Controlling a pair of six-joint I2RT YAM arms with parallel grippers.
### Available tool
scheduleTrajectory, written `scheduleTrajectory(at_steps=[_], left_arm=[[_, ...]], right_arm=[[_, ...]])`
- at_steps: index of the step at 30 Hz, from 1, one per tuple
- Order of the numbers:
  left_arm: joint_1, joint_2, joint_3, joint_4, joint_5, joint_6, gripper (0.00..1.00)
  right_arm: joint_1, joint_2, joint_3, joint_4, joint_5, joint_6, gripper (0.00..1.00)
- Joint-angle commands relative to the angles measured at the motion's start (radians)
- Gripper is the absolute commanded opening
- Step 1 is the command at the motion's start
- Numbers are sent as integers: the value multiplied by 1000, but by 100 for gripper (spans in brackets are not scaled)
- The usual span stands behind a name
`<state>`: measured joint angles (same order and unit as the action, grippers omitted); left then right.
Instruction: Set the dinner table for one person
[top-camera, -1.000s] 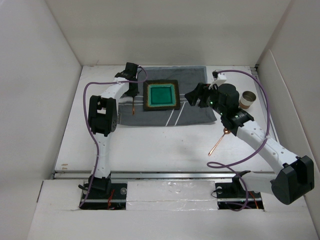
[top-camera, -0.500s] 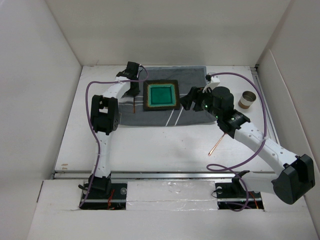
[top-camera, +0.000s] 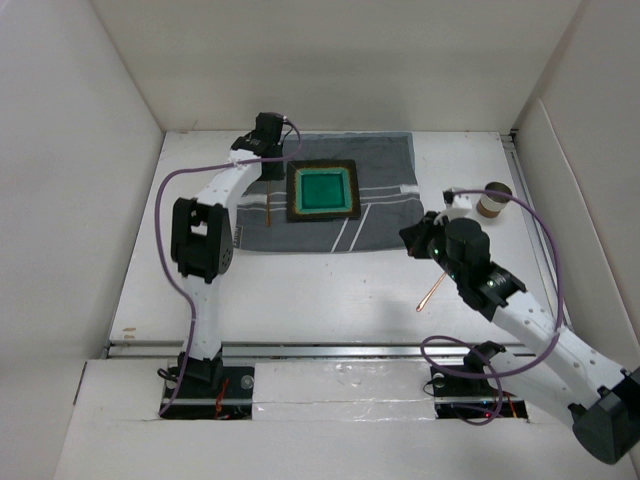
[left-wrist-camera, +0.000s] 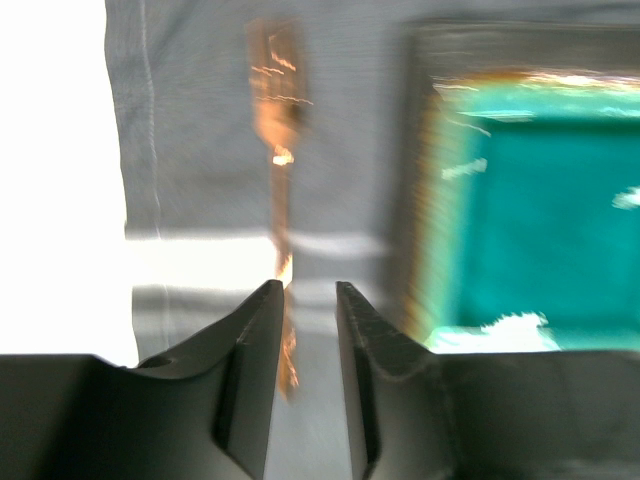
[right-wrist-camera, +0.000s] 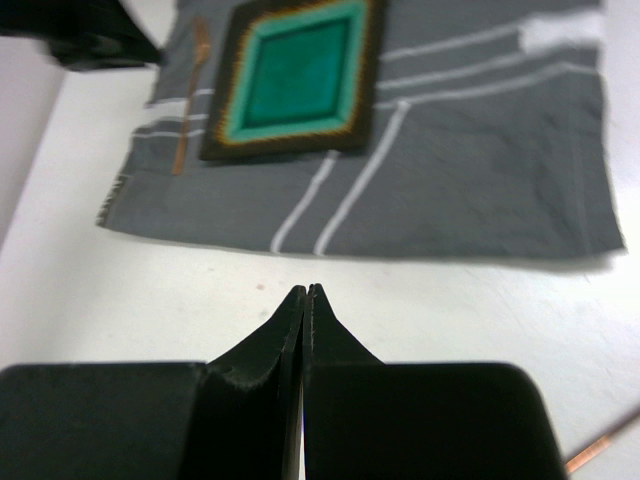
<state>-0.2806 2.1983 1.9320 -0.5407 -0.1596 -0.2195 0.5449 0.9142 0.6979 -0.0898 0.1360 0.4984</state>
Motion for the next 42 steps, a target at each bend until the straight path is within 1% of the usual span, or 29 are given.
scheduleTrajectory(at_steps=[1, 2, 3, 4, 5, 6, 7, 8, 9, 10, 11, 12, 13, 14, 15, 16, 18, 19, 21, 22, 24, 25, 28, 31, 33, 34, 36, 39, 42], left_arm=[[-116, -427, -69, 63, 2, -30, 23], [-129, -496, -156, 96, 18, -41, 21], [-129, -561, -212, 117, 47, -53, 13], [-129, -712, -276, 149, 136, -84, 9], [-129, -791, -415, 216, 153, -95, 6], [-129, -858, -483, 241, 210, -107, 0], [-129, -999, -539, 260, 257, -124, 0], [-129, -1067, -645, 281, 278, -129, 0], [-129, -1125, -697, 286, 290, -132, 0], [-129, -1237, -740, 291, 308, -136, 0], [-129, -1291, -833, 298, 324, -142, 0], [-129, -1339, -878, 300, 339, -139, 0], [-129, -1426, -915, 295, 351, -135, 1], [-129, -1472, -980, 286, 356, -132, 3], [-129, -1512, -1007, 282, 364, -123, 7], [-129, -1585, -1027, 272, 365, -115, 10], [-129, -1647, -1067, 239, 356, -97, 12], [-129, -1707, -1074, 229, 353, -86, 13], [-138, -1756, -1108, 225, 336, -102, 16], [-147, -1819, -1125, 240, 362, -101, 17], [-147, -1865, -1174, 291, 382, -90, 20], [-160, -1888, -1180, 292, 346, -98, 21], [-190, -1905, -1170, 269, 305, -100, 22], [-215, -1924, -1171, 263, 290, -104, 23], [-215, -1933, -1173, 259, 282, -110, 23], [-215, -1948, -1173, 257, 269, -113, 23], [-215, -1948, -1174, 257, 266, -118, 23], [-215, -1959, -1174, 255, 252, -121, 24], [-215, -1954, -1174, 254, 253, -121, 24]], right_arm=[[7, -99, -106, -80, 135, 69, 0], [-2, -118, -130, -94, 140, 104, 0], [-16, -138, -174, -105, 140, 123, 0], [-26, -168, -195, -126, 123, 146, 0], [-48, -181, -208, -134, 114, 164, 0], [-60, -186, -221, -143, 103, 204, 0], [-71, -192, -235, -159, 82, 218, 2], [-83, -190, -236, -168, 77, 229, 5], [-103, -183, -233, -180, 77, 238, 13], [-117, -173, -219, -212, 94, 238, 16], [-131, -143, -206, -229, 105, 238, 20], [-161, -121, -192, -249, 111, 221, 27], [-181, -94, -178, -290, 137, 224, 31], [-203, -66, -149, -294, 123, 226, 34], [-223, -1, -135, -298, 100, 213, 38], [-259, 30, -121, -327, 97, 224, 38], [-293, 128, -110, -326, 116, 244, 39], [-327, 161, -100, -338, 82, 243, 39], [-338, 208, -86, -340, 97, 249, 39], [-356, 247, -83, -323, 115, 238, 39], [-393, 294, -39, -323, 106, 204, 39], [-393, 343, -19, -358, 123, 203, 39], [-393, 383, 26, -407, 158, 213, 38], [-415, 396, 29, -401, 129, 209, 38], [-425, 440, 38, -403, 117, 197, 38], [-434, 481, 54, -422, 103, 189, 38], [-444, 495, 71, -429, 100, 178, 38], [-467, 531, 101, -464, 48, 146, 38], [-467, 561, 136, -507, 44, 111, 37]])
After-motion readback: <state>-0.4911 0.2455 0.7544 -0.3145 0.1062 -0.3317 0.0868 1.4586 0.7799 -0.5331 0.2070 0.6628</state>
